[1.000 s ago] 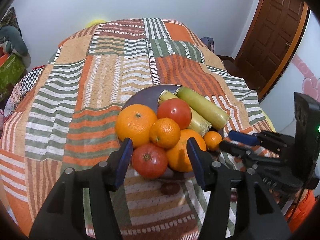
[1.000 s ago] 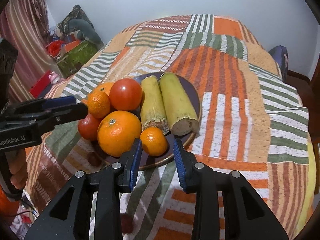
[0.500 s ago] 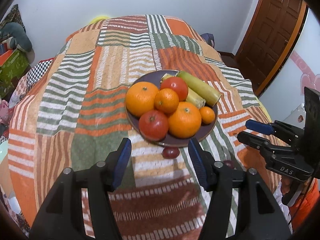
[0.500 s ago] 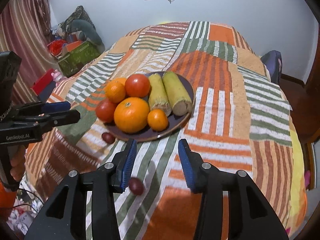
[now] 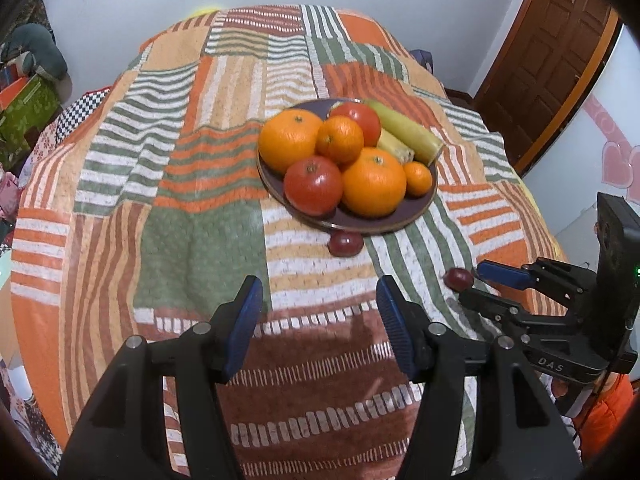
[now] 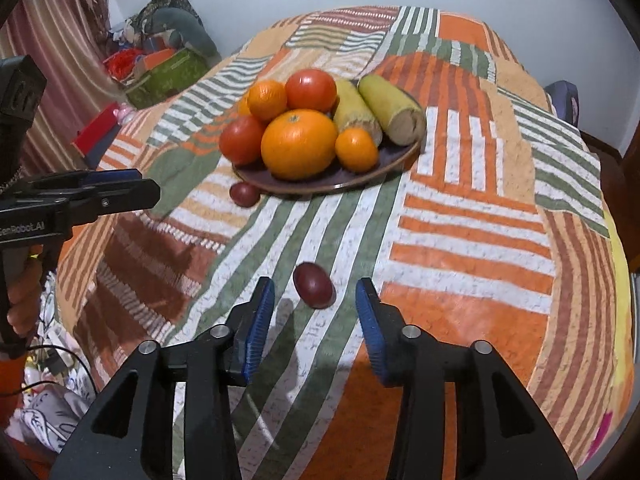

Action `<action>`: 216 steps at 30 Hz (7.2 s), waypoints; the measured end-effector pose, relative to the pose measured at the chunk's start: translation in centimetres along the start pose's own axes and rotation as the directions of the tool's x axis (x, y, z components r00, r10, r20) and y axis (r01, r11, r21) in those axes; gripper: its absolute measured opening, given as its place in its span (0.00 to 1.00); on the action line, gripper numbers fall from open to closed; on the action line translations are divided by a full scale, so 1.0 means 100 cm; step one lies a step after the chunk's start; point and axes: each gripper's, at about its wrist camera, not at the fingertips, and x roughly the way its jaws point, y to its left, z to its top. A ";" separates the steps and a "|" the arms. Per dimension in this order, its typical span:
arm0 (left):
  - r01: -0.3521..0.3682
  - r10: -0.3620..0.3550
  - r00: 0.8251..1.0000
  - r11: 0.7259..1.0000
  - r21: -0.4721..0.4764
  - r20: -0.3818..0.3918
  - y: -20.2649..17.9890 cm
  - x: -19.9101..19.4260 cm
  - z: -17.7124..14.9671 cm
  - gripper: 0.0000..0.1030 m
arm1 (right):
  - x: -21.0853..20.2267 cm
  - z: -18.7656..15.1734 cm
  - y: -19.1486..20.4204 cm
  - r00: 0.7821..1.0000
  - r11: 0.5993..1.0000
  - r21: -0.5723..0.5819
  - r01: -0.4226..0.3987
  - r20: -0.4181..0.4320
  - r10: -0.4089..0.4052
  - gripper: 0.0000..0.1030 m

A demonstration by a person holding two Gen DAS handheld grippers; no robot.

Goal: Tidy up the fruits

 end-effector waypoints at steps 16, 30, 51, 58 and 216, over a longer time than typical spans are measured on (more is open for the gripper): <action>0.006 -0.004 0.999 0.999 0.038 -0.044 -0.009 0.026 0.009 0.57 | 0.000 0.002 0.002 0.999 1.000 -0.010 -0.002 0.033 0.002 0.19; -0.013 0.020 0.997 0.996 0.091 -0.075 -0.020 0.066 0.026 0.42 | -0.010 0.018 -0.009 0.995 1.000 0.017 -0.009 0.095 0.008 0.19; -0.001 0.005 0.999 0.994 0.107 -0.037 -0.020 0.059 0.027 0.28 | -0.009 0.024 -0.014 0.995 0.999 0.030 -0.018 0.100 0.015 0.19; 0.006 -0.010 0.999 0.996 0.088 0.051 -0.013 0.026 0.044 0.28 | -0.014 0.037 -0.013 0.991 1.000 0.008 -0.010 0.137 0.009 0.19; -0.115 0.084 0.688 0.993 -0.005 0.721 -0.069 -0.246 -0.022 1.00 | -0.244 0.032 0.085 0.645 0.976 0.061 0.210 0.742 -0.185 1.00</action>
